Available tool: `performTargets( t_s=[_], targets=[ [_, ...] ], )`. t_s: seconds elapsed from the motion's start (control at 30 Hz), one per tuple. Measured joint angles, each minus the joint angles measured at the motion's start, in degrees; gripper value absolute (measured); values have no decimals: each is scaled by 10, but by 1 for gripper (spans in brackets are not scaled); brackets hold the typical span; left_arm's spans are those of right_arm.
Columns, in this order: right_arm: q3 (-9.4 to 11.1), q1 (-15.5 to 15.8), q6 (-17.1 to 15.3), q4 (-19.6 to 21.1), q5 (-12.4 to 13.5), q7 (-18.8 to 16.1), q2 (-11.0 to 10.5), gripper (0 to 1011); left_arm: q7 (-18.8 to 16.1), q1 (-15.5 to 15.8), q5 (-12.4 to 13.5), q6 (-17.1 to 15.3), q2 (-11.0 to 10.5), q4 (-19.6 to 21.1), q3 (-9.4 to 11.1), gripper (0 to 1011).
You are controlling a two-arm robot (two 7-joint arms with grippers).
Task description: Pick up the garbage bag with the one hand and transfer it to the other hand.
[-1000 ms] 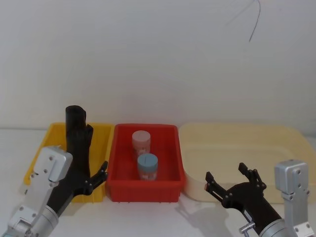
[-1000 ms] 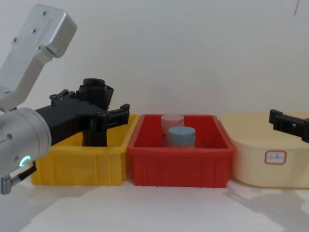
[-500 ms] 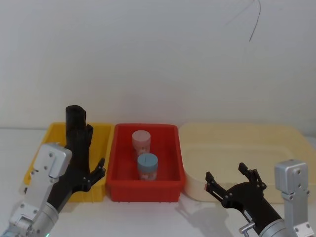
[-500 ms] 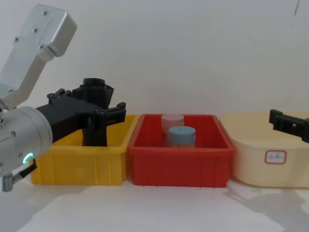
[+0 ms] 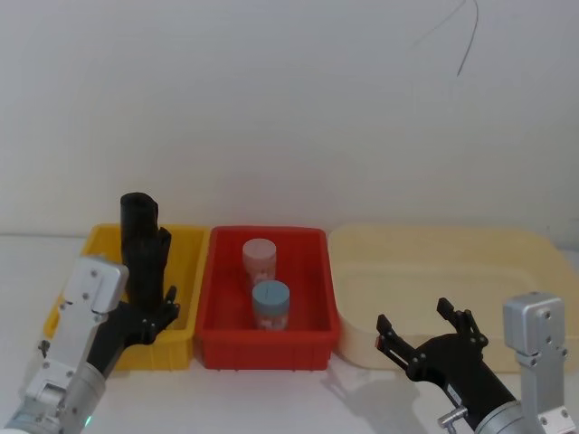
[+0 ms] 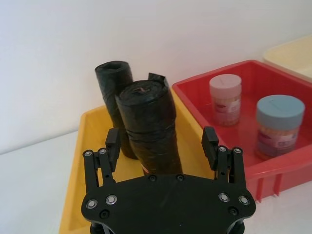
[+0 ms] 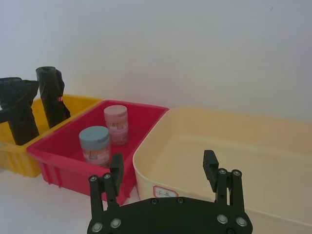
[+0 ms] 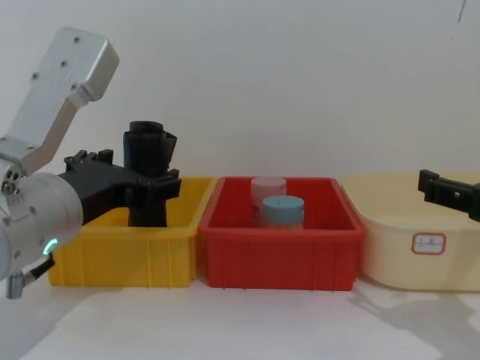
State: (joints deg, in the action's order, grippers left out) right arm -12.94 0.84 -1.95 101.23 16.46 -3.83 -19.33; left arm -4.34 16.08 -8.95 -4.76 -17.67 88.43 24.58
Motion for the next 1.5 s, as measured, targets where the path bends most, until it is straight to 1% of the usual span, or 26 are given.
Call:
performTargets(
  t_s=[0.33, 0.63, 1.03, 1.17, 1.23, 1.3, 1.37, 1.5],
  targets=[
    [0, 0, 0, 0, 0, 0, 0, 1000, -13, 13, 9, -11, 13, -23, -7, 1000],
    [0, 0, 0, 0, 0, 0, 0, 999, -15, 26, 11, -14, 25, -44, -12, 1000],
    [0, 0, 0, 0, 0, 0, 0, 1000, 6, 54, 5, -12, 47, -85, -13, 994],
    [0, 0, 0, 0, 0, 0, 0, 1000, 14, 62, 0, -10, 54, -97, -14, 926],
    [0, 0, 0, 0, 0, 0, 0, 999, 19, 67, -3, -8, 58, -104, -16, 885],
    [0, 0, 0, 0, 0, 0, 0, 999, 23, 70, -6, -6, 61, -110, -17, 818],
    [0, 0, 0, 0, 0, 0, 0, 1000, 26, 72, -8, -5, 64, -113, -18, 790],
    [0, 0, 0, 0, 0, 0, 0, 1000, 30, 76, -12, -3, 69, -119, -22, 657]
  ],
)
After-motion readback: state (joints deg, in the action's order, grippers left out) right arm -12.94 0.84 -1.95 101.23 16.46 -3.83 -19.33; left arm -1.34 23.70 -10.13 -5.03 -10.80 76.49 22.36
